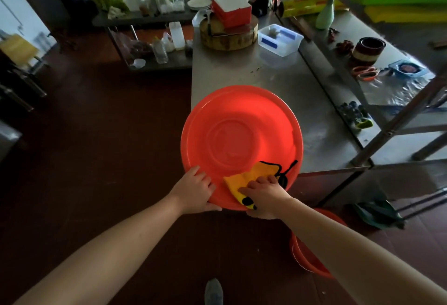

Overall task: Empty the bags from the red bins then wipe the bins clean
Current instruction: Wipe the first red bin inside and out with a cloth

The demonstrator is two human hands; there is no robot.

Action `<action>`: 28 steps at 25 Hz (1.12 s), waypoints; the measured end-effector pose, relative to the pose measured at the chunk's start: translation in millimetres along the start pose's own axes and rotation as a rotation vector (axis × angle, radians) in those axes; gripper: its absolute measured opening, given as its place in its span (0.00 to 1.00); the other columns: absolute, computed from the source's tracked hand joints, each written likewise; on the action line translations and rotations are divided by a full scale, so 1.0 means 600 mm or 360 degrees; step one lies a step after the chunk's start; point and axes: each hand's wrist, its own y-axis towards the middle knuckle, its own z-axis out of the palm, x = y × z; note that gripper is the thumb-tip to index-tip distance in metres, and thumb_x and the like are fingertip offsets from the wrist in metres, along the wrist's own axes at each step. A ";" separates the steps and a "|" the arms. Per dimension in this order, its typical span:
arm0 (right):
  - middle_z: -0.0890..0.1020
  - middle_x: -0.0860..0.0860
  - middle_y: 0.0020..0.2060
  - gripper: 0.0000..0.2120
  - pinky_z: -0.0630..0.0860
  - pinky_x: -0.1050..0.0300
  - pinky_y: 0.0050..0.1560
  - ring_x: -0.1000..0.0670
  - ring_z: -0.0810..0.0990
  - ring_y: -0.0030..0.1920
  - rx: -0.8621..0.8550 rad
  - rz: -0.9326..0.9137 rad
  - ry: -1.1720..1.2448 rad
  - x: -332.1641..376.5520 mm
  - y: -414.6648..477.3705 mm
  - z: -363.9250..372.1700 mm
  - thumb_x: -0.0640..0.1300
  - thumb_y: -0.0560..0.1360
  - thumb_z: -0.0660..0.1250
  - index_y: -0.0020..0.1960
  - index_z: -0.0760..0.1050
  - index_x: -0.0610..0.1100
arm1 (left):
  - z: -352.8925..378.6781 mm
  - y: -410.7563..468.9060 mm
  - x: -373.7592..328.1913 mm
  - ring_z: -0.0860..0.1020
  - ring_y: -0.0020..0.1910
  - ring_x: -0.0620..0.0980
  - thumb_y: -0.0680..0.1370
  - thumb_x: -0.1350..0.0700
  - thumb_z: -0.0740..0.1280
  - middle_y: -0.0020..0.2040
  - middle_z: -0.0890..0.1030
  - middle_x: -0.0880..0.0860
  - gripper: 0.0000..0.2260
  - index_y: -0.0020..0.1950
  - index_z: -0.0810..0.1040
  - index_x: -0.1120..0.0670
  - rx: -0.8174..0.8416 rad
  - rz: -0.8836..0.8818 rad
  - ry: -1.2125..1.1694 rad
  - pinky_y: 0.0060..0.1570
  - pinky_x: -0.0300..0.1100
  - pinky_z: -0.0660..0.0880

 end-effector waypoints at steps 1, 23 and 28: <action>0.72 0.51 0.69 0.35 0.59 0.39 0.70 0.42 0.67 0.70 0.0003 -0.0006 0.0029 0.003 0.001 0.002 0.65 0.75 0.65 0.78 0.59 0.57 | 0.006 -0.001 0.002 0.81 0.46 0.57 0.76 0.25 0.52 0.44 0.84 0.55 0.37 0.48 0.83 0.56 -0.0017 0.0006 -0.0027 0.60 0.57 0.70; 0.75 0.52 0.66 0.27 0.62 0.39 0.70 0.45 0.68 0.70 -0.0442 0.0511 0.0614 0.015 0.124 -0.231 0.69 0.79 0.51 0.68 0.73 0.55 | -0.055 0.090 0.210 0.54 0.80 0.56 0.84 0.51 0.55 0.74 0.70 0.56 0.21 0.77 0.66 0.53 -0.0048 -0.0306 -0.0668 0.77 0.58 0.40; 0.74 0.50 0.69 0.36 0.67 0.43 0.68 0.45 0.73 0.69 -0.0435 0.0434 0.0210 0.038 0.196 -0.225 0.74 0.74 0.48 0.71 0.67 0.51 | -0.020 0.096 0.242 0.54 0.80 0.56 0.83 0.55 0.58 0.75 0.69 0.56 0.19 0.75 0.68 0.54 -0.0261 -0.0351 -0.0865 0.75 0.52 0.39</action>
